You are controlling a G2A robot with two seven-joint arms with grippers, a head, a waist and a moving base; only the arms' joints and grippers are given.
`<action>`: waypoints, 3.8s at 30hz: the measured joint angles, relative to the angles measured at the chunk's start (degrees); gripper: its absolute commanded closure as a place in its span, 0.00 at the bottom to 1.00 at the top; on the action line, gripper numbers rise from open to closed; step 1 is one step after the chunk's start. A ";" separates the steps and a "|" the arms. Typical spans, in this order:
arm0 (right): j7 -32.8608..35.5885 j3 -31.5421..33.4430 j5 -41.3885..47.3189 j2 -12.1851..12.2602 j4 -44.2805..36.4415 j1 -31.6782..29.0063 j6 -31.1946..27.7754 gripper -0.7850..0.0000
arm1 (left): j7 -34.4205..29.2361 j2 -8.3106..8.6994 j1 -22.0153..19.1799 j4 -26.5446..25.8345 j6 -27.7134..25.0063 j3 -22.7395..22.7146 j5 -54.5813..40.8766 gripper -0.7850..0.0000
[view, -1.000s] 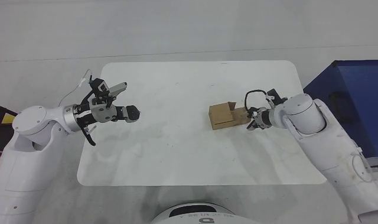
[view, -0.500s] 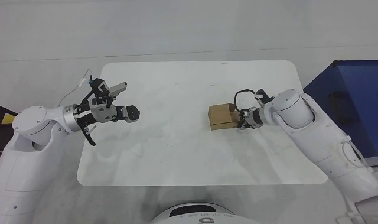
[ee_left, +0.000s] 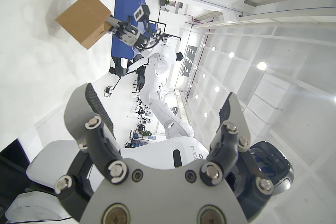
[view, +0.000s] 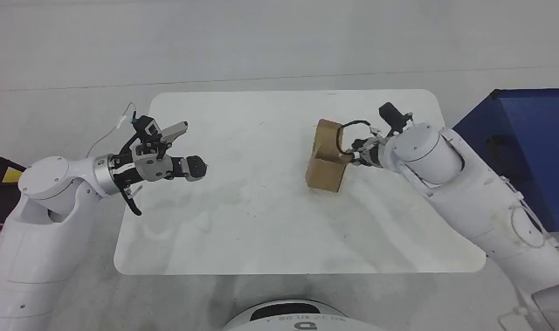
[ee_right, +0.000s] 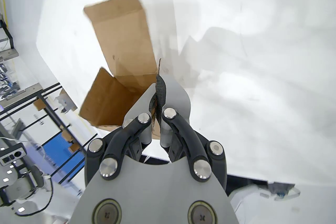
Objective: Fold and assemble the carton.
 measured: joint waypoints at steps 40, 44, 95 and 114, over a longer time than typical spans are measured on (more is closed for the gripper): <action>-14.74 6.68 -6.92 -3.30 -3.15 -17.27 -22.58 0.34 | 0.00 0.00 0.00 0.00 0.00 0.00 0.00 0.00; -8.06 7.87 -10.61 -2.54 -2.04 -17.59 -21.92 0.38 | 0.00 0.00 0.00 0.00 0.00 0.00 0.00 0.00; 14.51 -1.56 -29.96 -6.11 -6.81 -11.22 -17.21 0.49 | -2.90 0.89 0.09 -2.14 4.14 3.79 12.40 0.00; -5.40 11.04 -4.31 -7.74 -0.30 -23.06 -32.69 0.52 | 0.65 -8.98 -34.92 23.07 -12.89 45.40 38.76 0.00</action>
